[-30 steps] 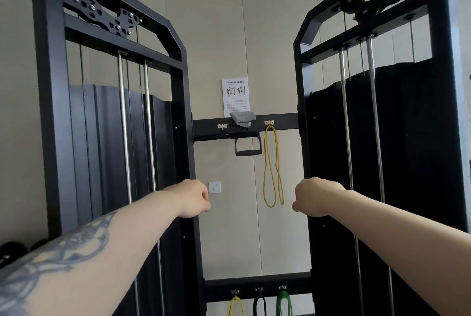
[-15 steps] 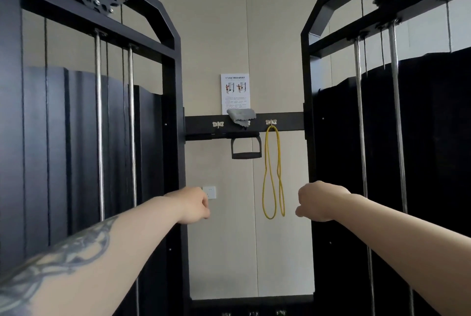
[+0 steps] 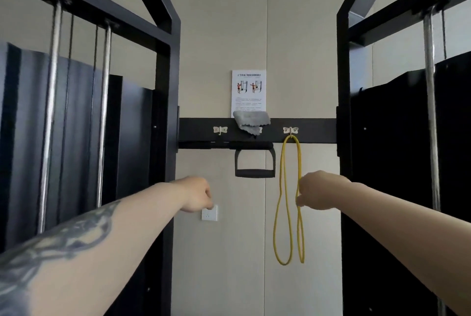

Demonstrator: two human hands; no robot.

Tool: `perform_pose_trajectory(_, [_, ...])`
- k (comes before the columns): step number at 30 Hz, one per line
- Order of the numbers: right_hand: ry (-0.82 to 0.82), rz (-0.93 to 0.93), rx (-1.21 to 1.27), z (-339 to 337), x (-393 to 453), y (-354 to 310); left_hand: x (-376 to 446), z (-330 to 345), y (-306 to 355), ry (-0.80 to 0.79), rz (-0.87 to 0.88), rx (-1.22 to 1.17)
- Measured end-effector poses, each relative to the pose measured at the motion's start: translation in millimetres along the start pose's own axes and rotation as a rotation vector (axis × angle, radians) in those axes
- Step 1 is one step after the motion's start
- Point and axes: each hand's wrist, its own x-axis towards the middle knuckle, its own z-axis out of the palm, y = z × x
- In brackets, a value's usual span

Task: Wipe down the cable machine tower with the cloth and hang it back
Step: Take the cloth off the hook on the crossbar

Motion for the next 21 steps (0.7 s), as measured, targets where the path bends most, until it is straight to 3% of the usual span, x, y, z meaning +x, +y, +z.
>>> perform_pose_trajectory(12, [0.132,0.02,0.047,10,201,-34,200,-38,-52,0.148,0.057,0.075])
perform_pose_trajectory(17, [0.301,0.035,0.044,-9,252,-45,264,-53,-56,0.23,0.058,0.125])
perform_pose_trajectory(21, [0.557,0.028,0.11,-40,282,-52,293,-64,-49,0.314,0.089,0.101])
